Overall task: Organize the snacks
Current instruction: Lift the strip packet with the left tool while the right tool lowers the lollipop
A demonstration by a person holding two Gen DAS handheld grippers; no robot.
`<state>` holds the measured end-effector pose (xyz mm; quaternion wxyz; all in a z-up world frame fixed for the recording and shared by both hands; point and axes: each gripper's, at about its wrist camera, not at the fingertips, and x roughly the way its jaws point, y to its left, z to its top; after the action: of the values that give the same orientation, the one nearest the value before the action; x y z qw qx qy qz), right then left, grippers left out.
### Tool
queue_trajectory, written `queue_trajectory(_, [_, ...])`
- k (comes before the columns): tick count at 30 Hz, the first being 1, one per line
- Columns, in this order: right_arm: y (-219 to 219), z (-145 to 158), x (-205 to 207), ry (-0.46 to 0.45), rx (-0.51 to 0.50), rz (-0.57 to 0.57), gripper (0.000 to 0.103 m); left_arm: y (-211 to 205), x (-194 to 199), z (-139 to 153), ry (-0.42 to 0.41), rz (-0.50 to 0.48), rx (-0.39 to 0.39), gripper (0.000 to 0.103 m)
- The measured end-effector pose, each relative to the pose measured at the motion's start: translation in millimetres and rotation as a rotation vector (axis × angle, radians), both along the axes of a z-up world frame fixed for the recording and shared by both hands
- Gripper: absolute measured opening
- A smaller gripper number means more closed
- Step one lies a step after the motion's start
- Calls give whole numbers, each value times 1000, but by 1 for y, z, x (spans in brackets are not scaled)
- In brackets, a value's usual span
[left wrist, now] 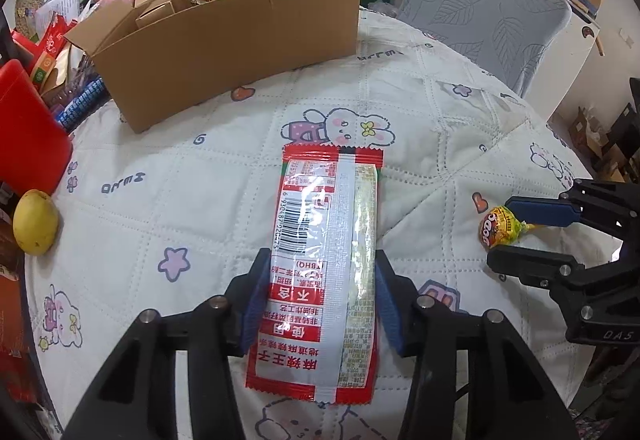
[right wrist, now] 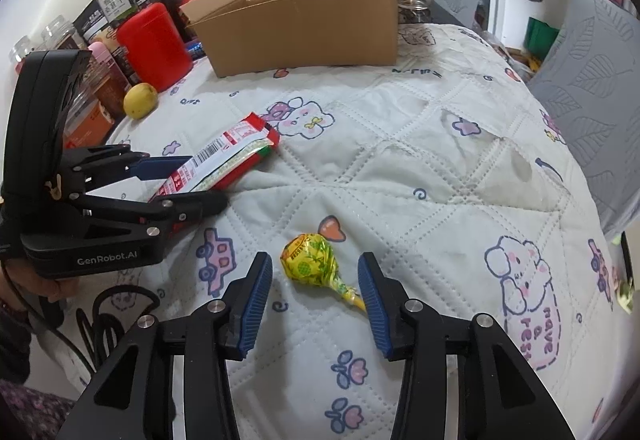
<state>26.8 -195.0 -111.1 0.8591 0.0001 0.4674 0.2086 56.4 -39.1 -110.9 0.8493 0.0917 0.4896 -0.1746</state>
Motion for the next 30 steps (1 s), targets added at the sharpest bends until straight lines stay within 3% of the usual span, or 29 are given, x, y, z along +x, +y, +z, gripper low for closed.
queue_trajectory(4, [0, 0, -3, -9, -7, -11, 42, 3, -6, 0, 10, 16, 4, 48])
queue_trajectory(7, [-2, -1, -7, -27, -31, -25, 25, 5, -9, 1, 16, 25, 7, 48])
queue_trajectory(30, [-10, 9, -19, -56, 52, -67, 24, 14, -31, 23, 5, 65, -88, 48])
